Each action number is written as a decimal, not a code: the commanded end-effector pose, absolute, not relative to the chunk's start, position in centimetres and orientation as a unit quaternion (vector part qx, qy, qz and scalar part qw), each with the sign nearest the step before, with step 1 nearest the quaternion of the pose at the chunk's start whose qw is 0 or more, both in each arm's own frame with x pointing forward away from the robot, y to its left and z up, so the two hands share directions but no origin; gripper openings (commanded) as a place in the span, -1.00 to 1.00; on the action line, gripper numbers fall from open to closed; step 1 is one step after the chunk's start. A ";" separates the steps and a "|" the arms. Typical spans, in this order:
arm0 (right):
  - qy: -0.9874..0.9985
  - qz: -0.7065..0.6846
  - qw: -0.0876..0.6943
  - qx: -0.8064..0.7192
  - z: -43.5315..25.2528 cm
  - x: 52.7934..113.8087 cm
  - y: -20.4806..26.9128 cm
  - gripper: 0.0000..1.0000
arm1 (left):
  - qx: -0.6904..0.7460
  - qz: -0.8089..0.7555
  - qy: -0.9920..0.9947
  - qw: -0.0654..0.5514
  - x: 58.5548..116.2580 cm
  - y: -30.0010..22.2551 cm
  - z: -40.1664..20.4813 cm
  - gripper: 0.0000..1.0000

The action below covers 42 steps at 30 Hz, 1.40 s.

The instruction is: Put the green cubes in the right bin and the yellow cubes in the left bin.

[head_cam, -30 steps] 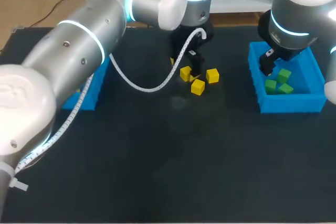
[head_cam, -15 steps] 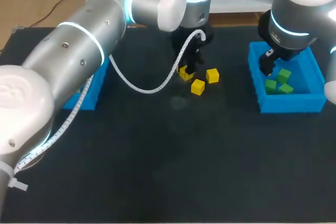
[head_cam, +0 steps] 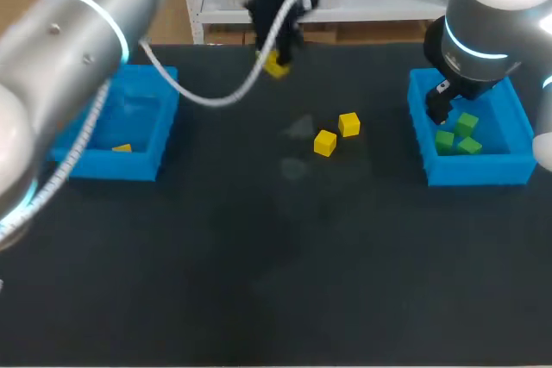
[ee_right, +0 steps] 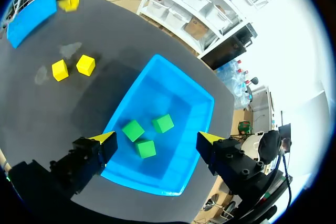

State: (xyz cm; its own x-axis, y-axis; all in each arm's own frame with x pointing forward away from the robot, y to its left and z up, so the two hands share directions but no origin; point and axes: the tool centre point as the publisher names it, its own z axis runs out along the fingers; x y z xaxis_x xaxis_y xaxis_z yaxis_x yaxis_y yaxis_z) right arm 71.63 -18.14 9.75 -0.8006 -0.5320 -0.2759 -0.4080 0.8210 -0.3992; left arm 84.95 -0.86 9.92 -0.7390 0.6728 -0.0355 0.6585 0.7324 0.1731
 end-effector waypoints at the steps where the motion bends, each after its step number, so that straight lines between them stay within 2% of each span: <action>1: 0.934 -0.162 0.193 -0.251 9.7 71.5 -18.2 1.00 | 0.321 0.079 0.934 0.137 79.0 7.7 13.6 -1.00; 12: 0.934 -0.162 0.193 -0.251 9.7 71.5 -18.2 1.00 | 0.165 0.101 0.976 0.099 74.4 21.3 12.5 -1.00; 17: 0.934 -0.162 0.193 -0.251 9.7 71.5 -18.2 1.00 | 0.116 0.100 0.985 0.079 72.2 25.0 10.9 -1.00; 22: 0.934 -0.162 0.193 -0.251 9.7 71.5 -18.2 1.00 | 0.096 0.096 0.988 0.071 71.4 26.4 10.0 -1.00; 23: 0.934 -0.162 0.193 -0.251 9.7 71.5 -18.2 1.00 | 0.096 0.098 0.988 0.067 71.5 26.4 9.9 -0.57; 24: 0.934 -0.162 0.193 -0.251 9.7 71.5 -18.2 1.00 | 0.096 0.096 0.988 0.068 71.5 26.4 9.8 0.55; 25: 0.934 -0.162 0.193 -0.251 9.7 71.5 -18.2 1.00 | 0.096 0.091 0.988 0.075 71.7 26.2 9.9 1.00; 32: 0.934 -0.162 0.193 -0.251 9.7 71.5 -18.2 1.00 | 0.150 0.053 0.980 0.116 73.2 22.1 12.7 1.00; 39: 0.934 -0.162 0.193 -0.251 9.7 71.5 -18.2 1.00 | 0.285 0.008 0.948 0.144 73.9 12.7 16.2 1.00; 42: 0.934 -0.162 0.193 -0.251 9.7 71.5 -18.2 1.00 | 0.353 -0.020 0.926 0.133 73.5 8.4 16.5 1.00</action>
